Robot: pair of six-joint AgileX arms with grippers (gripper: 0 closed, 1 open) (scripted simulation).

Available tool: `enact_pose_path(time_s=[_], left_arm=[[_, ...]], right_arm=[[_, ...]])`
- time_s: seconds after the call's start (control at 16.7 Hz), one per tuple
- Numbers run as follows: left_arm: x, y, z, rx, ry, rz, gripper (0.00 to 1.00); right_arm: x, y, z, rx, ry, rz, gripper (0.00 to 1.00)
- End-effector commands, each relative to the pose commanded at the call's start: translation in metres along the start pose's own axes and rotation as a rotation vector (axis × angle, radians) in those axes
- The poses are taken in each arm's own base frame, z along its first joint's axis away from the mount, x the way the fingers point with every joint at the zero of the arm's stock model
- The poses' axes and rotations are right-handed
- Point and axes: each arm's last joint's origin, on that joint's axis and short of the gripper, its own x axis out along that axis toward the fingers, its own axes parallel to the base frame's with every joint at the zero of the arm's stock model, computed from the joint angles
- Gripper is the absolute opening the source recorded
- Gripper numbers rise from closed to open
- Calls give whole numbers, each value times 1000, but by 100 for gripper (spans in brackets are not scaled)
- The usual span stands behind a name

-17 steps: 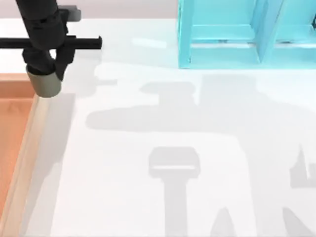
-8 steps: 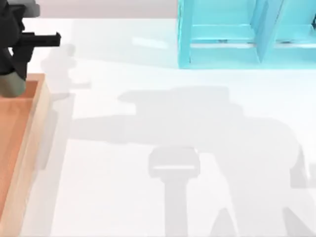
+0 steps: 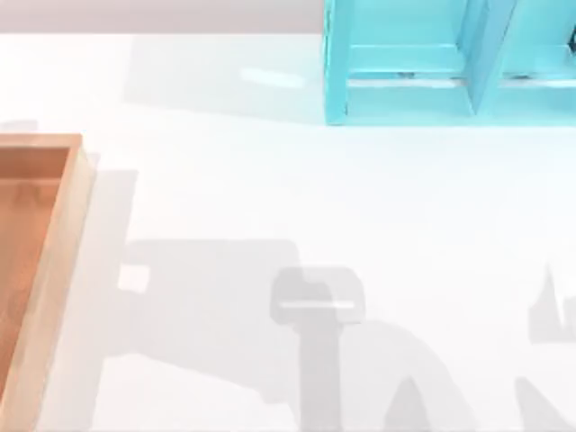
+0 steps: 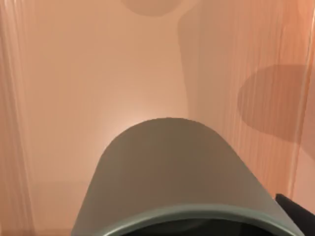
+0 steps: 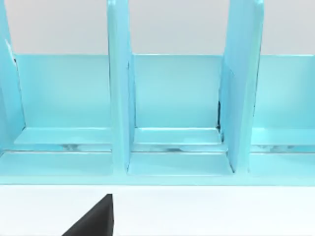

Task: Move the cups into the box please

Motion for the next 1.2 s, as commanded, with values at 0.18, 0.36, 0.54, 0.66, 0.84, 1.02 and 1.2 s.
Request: enact_pose_path(time_s=[0.18,0.36,0.54,0.66,0.84,1.02,1.2], left_arm=[[0,1,-1,0,0,0,0],[4,1,1,4,2,2,0],[23,5,1,-4,-5,2,0],[40,8,0,-2,-6,1,0],[62,11,-2,0,-1,0,0],[64,11,-2,0,0,0,0],[64,11,-2,0,0,0,15]], right_arm=[[0,0,0,0,0,0,100],[0,0,0,0,0,0,100],[0,0,0,0,0,0,100],[0,0,0,0,0,0,100],[0,0,0,0,0,0,100],[0,0,0,0,0,0,100],[0,0,0,0,0,0,100]])
